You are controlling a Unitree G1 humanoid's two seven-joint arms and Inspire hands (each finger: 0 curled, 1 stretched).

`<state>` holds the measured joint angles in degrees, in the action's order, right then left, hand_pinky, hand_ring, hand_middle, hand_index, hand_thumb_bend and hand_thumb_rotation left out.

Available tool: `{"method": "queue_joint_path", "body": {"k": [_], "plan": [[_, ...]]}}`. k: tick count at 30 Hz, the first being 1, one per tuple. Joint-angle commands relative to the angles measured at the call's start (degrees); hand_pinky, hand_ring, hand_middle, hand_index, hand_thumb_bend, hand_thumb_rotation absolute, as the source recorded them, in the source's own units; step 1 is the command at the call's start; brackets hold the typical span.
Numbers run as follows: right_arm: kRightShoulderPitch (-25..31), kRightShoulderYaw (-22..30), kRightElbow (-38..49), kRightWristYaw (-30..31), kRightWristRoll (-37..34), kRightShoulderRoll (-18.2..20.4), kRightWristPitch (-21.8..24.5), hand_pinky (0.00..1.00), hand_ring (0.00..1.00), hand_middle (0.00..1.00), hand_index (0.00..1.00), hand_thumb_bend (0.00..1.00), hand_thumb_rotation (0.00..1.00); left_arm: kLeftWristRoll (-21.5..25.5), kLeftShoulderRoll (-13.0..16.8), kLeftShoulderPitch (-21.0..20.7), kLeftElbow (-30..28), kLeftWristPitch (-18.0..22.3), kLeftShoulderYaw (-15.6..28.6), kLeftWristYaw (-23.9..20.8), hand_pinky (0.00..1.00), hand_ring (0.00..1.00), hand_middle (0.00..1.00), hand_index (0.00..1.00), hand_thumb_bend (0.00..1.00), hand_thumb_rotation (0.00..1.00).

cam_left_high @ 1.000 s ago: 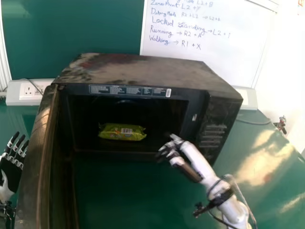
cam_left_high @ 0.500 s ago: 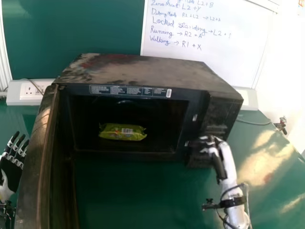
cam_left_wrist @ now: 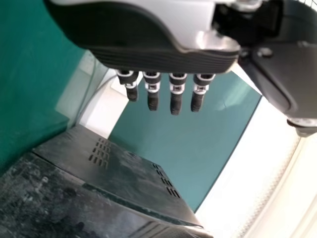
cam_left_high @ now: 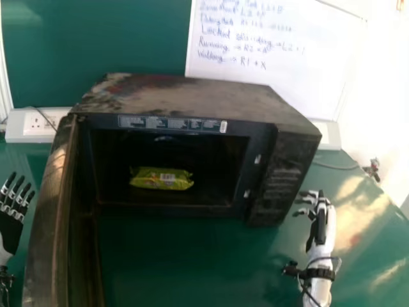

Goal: Put biscuit inside oven

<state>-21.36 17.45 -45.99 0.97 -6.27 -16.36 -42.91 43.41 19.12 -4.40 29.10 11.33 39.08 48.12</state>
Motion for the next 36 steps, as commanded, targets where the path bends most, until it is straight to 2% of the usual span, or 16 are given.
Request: {"method": "queue_joint_path", "body": {"k": [1,5,6,7,10,12,14,17,21,27,30,36], "plan": [[0.4,0.4,-3.8,-1.6,-0.2,1.9,-1.2,0.26,0.3,0.38,0.49,0.51,0.18,0.7,-1.8,1.6,1.9,-0.8,0.0,0.9,0.0,0.72,0.8,0.99,0.07,0.77],[-0.4,1.1,-4.8,-4.5,-0.7,3.2,1.0,0.26,0.31,0.39,0.48,0.51,0.18,-0.7,-1.1,2.4,0.9,1.1,-0.3,1.4,0.0,0.68,0.76,0.97,0.01,0.73],[-0.5,1.2,-4.6,-5.1,-1.0,3.7,1.8,0.26,0.31,0.39,0.48,0.51,0.18,-1.3,-0.9,2.6,0.8,2.2,-0.4,1.6,0.0,0.67,0.75,0.95,0.01,0.65],[-0.5,1.3,-4.5,-5.7,-1.2,4.1,2.5,0.26,0.32,0.4,0.48,0.51,0.18,-1.8,-0.6,2.7,0.9,3.3,-0.5,2.2,0.0,0.65,0.73,0.94,0.0,0.48],[-0.7,1.5,-4.5,-7.2,-1.3,5.1,3.7,0.27,0.34,0.42,0.48,0.51,0.18,-2.5,-0.3,3.1,-0.7,6.0,-0.8,4.4,0.0,0.6,0.69,0.89,0.0,0.08],[-0.8,1.6,-4.6,-7.9,-1.2,5.5,4.0,0.28,0.35,0.44,0.48,0.51,0.18,-2.6,-0.2,3.5,-2.5,6.9,-1.2,5.8,0.0,0.55,0.64,0.84,0.0,0.02],[-0.8,1.6,-4.6,-8.2,-1.3,5.6,4.3,0.29,0.36,0.45,0.48,0.5,0.18,-1.9,0.3,3.5,-3.6,7.1,-1.6,8.5,0.03,0.5,0.59,0.76,0.0,0.0],[-0.9,1.6,-4.8,-7.6,-1.6,5.7,4.4,0.28,0.35,0.44,0.48,0.5,0.18,-0.8,1.1,3.6,-5.9,4.8,-2.7,11.5,0.01,0.41,0.53,0.66,0.0,0.0],[-1.2,1.4,-5.5,-7.8,-1.0,5.8,4.3,0.27,0.33,0.42,0.48,0.5,0.18,-0.4,0.8,4.7,-11.7,0.8,-5.5,12.0,0.0,0.33,0.45,0.58,0.0,0.0],[-1.3,0.7,-6.1,-8.2,0.2,5.4,4.0,0.26,0.32,0.41,0.48,0.51,0.18,-1.1,-1.4,6.3,-18.0,-0.5,-9.3,11.2,0.03,0.28,0.39,0.51,0.0,0.0],[-1.3,0.8,-6.2,-8.1,-0.1,5.5,4.2,0.26,0.32,0.41,0.48,0.5,0.18,-1.7,-2.2,6.9,-19.9,0.4,-10.5,11.0,0.04,0.28,0.38,0.49,0.0,0.01],[-1.3,0.2,-7.1,-9.3,1.4,4.8,3.2,0.26,0.32,0.4,0.48,0.5,0.18,-1.2,-2.9,7.0,-21.2,1.0,-12.7,12.6,0.07,0.31,0.41,0.48,0.0,0.15]]}}
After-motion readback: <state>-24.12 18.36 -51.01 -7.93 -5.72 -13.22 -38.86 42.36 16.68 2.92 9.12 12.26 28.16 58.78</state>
